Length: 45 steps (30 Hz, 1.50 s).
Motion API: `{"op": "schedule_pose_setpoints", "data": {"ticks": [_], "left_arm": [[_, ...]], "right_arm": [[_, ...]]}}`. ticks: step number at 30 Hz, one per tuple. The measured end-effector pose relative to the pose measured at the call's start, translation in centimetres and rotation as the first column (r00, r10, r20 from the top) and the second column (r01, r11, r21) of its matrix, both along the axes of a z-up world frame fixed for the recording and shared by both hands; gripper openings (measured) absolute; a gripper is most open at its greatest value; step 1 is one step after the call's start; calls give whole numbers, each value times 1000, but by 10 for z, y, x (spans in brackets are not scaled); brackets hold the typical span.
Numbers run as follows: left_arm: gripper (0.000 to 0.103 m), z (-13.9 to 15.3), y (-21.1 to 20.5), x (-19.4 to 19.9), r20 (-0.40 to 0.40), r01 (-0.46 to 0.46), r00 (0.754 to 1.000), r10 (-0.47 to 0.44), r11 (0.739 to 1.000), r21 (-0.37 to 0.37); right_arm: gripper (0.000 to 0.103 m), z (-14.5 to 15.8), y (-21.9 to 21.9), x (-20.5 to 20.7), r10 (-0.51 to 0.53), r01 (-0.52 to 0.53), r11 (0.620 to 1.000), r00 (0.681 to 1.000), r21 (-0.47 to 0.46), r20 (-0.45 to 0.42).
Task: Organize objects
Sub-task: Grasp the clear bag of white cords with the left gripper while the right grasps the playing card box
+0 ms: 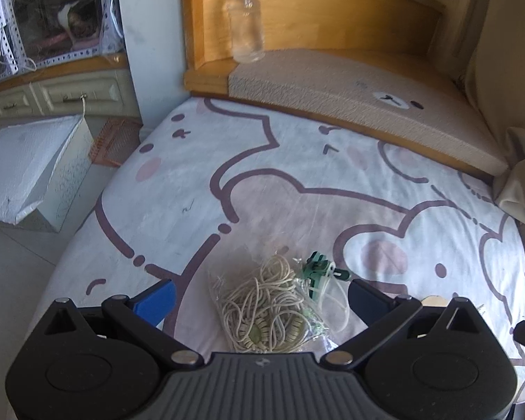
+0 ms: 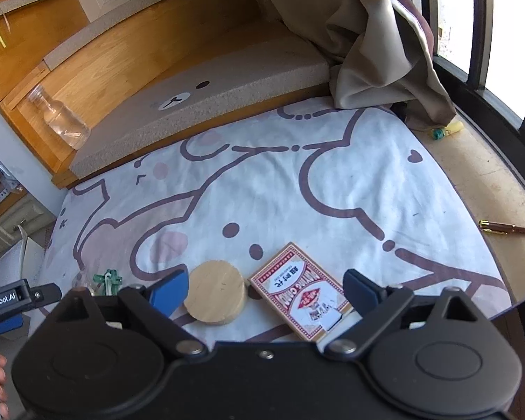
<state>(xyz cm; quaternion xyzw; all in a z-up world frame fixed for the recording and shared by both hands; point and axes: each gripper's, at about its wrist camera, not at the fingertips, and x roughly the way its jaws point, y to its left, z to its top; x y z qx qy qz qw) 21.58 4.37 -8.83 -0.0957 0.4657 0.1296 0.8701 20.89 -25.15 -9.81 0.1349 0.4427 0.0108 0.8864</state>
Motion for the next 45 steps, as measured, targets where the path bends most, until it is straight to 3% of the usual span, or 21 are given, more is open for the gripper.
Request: {"op": "schedule_pose_setpoints", "data": {"ticks": [9, 13, 20, 25, 27, 31, 35, 38, 40, 45], "left_arm": [[103, -26, 9, 15, -61, -51, 997, 49, 998, -23], [103, -36, 12, 20, -85, -69, 994, 65, 996, -50], [103, -50, 17, 25, -128, -102, 988, 90, 991, -90], [103, -57, 16, 26, -146, -95, 986, 82, 992, -84], [103, -61, 16, 27, -159, -87, 985, 73, 993, -80], [103, -69, 22, 25, -187, -109, 978, 94, 991, -71], [103, -71, 28, 23, -204, -119, 973, 106, 992, -52], [101, -70, 27, 22, -203, -90, 976, 82, 995, -32], [96, -70, 20, 21, -206, -23, 978, 23, 1000, 1], [82, -72, 7, 17, -230, 104, 969, -96, 994, 25]], "right_arm": [[88, -22, -6, 14, 99, -101, 986, 995, -133, -24], [85, -37, -7, 19, 134, -141, 984, 988, -110, -75], [84, -47, -12, 26, 117, -121, 992, 988, -44, -97], [85, -56, -15, 30, 101, -100, 995, 988, 13, -116], [90, -60, -12, 30, 104, -101, 994, 987, 29, -123], [94, -60, -4, 31, 141, -140, 990, 980, 17, -139], [92, -58, 2, 32, 207, -199, 978, 963, 66, -175], [78, -60, 5, 35, 225, -207, 973, 949, 98, -222], [68, -61, 7, 36, 212, -201, 977, 948, 70, -236], [63, -64, 9, 39, 167, -165, 986, 958, 30, -231]]}}
